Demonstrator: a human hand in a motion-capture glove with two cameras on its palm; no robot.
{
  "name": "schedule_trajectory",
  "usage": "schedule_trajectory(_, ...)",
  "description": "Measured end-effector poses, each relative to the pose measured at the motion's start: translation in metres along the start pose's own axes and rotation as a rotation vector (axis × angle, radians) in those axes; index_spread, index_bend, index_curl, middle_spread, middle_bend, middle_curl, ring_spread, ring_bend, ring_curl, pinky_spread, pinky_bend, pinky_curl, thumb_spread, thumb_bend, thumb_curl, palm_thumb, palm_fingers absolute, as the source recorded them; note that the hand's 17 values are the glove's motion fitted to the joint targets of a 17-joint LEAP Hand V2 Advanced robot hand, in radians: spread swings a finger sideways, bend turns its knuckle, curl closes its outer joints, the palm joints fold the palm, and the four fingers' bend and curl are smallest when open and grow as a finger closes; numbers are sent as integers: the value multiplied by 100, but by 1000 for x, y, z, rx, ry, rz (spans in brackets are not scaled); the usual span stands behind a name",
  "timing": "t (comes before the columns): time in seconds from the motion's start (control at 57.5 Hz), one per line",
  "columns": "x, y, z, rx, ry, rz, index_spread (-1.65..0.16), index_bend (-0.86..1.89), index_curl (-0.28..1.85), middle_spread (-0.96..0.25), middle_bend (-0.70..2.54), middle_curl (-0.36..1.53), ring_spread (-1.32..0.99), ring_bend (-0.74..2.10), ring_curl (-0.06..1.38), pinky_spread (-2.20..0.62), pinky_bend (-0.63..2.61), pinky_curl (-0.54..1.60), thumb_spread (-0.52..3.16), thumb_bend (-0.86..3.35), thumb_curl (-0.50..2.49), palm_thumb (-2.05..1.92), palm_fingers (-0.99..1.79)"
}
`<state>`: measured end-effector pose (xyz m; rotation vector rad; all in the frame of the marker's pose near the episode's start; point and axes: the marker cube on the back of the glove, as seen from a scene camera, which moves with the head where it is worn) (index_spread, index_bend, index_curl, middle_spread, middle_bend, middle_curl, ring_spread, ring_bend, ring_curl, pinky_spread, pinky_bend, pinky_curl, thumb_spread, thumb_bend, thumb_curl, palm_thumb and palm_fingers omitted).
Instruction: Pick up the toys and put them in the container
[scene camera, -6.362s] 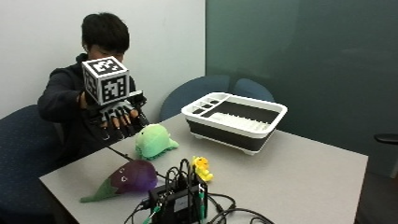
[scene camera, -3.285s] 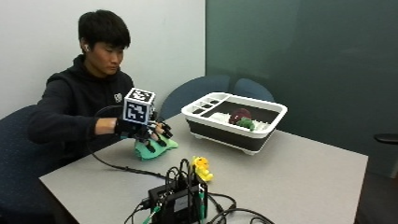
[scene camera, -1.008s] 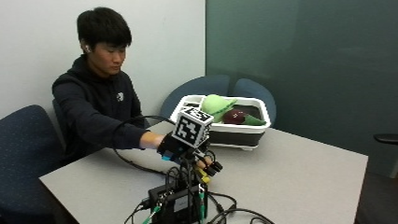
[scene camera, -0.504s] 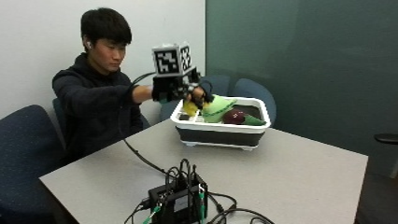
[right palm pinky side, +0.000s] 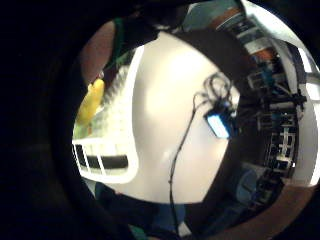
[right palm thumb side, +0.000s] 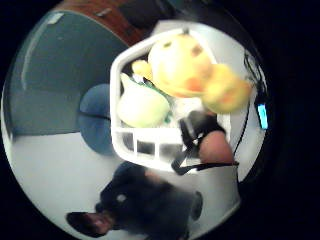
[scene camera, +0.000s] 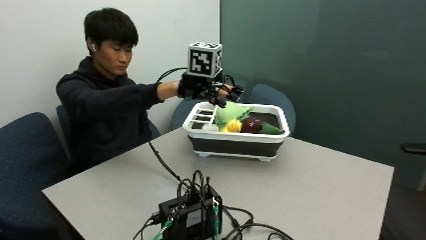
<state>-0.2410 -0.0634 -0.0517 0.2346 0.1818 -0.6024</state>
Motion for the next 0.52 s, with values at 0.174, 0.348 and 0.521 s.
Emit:
schedule_trajectory(0.174,14,31,2,89,-118,96,-24,18,43,-2,8,26,-7,22,22,2,77,39,143,15,38,27,-21)
schedule_trajectory(0.348,42,73,-1,190,-206,115,-26,26,46,-1,9,21,-4,19,23,3,69,37,144,11,35,22,-11)
schedule_trajectory(0.521,73,124,16,328,-313,98,-26,37,49,-2,14,21,-4,20,24,3,63,35,150,10,33,21,-2)
